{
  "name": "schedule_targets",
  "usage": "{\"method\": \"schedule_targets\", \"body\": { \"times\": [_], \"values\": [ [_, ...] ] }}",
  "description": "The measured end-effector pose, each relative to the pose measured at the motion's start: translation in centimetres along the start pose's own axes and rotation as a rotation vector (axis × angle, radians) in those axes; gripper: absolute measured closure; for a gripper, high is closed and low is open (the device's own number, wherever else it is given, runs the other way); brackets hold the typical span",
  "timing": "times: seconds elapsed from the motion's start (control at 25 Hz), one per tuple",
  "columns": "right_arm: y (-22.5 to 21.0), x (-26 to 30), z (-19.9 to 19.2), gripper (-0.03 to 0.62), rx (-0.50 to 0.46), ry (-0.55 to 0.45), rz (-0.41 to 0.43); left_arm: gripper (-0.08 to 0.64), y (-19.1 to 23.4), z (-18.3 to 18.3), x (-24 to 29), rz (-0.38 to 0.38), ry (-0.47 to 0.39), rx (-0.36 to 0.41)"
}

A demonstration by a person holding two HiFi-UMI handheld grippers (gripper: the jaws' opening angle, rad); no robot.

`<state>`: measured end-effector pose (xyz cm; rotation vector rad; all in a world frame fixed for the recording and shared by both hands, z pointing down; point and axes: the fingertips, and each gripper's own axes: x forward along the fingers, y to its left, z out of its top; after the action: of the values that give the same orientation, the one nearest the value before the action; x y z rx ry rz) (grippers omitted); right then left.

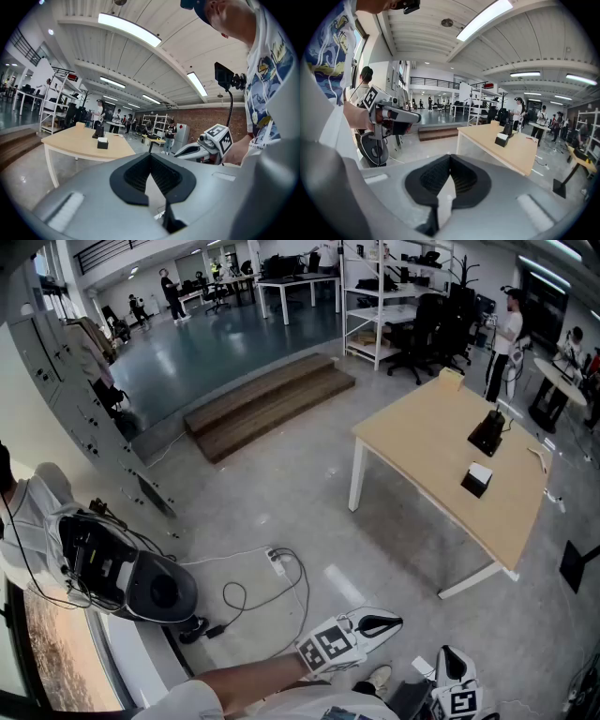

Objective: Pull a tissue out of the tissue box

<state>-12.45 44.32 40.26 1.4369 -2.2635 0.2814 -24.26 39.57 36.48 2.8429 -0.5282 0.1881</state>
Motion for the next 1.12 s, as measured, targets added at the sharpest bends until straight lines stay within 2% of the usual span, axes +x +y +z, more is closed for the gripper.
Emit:
{"method": "schedule_targets", "body": {
  "times": [0.16, 0.36, 0.56, 0.76, 1.12],
  "values": [
    [1.3, 0.3, 0.5, 0.589, -0.018, 0.003, -0.002, 0.557, 0.5, 0.1, -1.3, 0.01, 0.011, 0.039],
    [1.9, 3.3, 1.9, 0.589, -0.054, -0.055, 0.027, 0.557, 2.8, -0.3, -2.8, 0.06, 0.023, 0.083],
    [3.6, 1.2, 2.0, 0.589, -0.047, -0.032, 0.014, 0.557, 0.8, -0.2, -4.1, 0.039, 0.024, 0.086],
    [2.8, 0.2, 2.4, 0.589, -0.022, -0.042, 0.001, 0.557, 0.0, 0.7, -3.3, 0.025, 0.042, 0.091],
    [0.9, -0.4, 0.0, 0.589, 0.012, -0.102, -0.059, 0.557, -0.4, -2.5, -0.3, -0.011, 0.05, 0.127]
  ]
}}
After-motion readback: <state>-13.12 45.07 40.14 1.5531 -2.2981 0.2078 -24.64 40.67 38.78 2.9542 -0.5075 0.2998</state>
